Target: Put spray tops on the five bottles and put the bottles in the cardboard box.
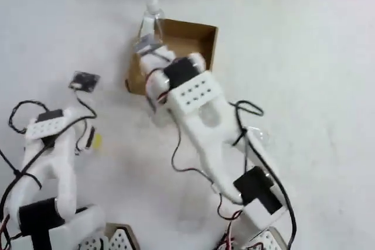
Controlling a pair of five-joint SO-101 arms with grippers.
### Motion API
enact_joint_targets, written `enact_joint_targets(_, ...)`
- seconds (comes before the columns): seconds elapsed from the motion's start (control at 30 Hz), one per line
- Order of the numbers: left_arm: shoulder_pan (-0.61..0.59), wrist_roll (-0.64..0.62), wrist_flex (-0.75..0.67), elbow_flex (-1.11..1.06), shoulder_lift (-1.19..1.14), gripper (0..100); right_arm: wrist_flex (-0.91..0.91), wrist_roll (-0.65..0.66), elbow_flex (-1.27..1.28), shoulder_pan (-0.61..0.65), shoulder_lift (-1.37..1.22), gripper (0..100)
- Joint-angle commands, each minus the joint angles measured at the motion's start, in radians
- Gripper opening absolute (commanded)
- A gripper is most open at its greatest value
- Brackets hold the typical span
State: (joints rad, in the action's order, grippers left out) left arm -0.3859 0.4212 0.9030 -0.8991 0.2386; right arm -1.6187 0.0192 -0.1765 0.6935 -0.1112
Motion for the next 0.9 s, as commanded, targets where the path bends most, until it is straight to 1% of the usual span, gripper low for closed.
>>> enact_joint_targets(0.0, -0.131, -0.11, -0.054, 0.074, 0.033, 18, 0.145, -0.058, 0.043, 0.105, 0.004, 2.2)
enact_joint_targets(0.1, -0.166, -0.146, -0.069, 0.078, 0.033, 18, 0.274, -0.104, 0.075, 0.166, -0.056, 2.2)
enact_joint_targets(0.23, -0.17, -0.173, -0.069, 0.077, 0.033, 22, 0.372, -0.115, 0.072, 0.191, -0.165, 2.3)
enact_joint_targets(0.3, -0.17, -0.18, -0.069, 0.077, 0.031, 23, 0.4, -0.115, 0.071, 0.189, -0.205, 5.8)
enact_joint_targets(0.37, -0.168, -0.18, -0.081, 0.075, 0.031, 23, 0.395, -0.117, 0.051, 0.186, -0.225, 12.6)
enact_joint_targets(0.47, -0.165, -0.181, -0.107, 0.072, 0.031, 23, 0.323, -0.114, -0.003, 0.174, -0.223, 22.8)
enact_joint_targets(0.53, -0.163, -0.207, -0.133, 0.061, 0.03, 23, 0.24, -0.112, -0.071, 0.157, -0.216, 24.6)
enact_joint_targets(0.63, -0.145, -0.302, -0.166, 0.046, 0.038, 23, 0.108, -0.112, -0.172, 0.097, -0.194, 22.3)
enact_joint_targets(0.77, -0.088, -0.39, -0.16, 0.041, 0.041, 23, -0.028, -0.109, -0.239, -0.042, -0.125, 14.9)
enact_joint_targets(0.8, -0.071, -0.4, -0.153, 0.04, 0.041, 23, -0.047, -0.092, -0.238, -0.077, -0.101, 13.2)
enact_joint_targets(0.87, -0.038, -0.416, -0.115, 0.046, 0.041, 23, -0.073, -0.018, -0.21, -0.131, -0.062, 10.4)
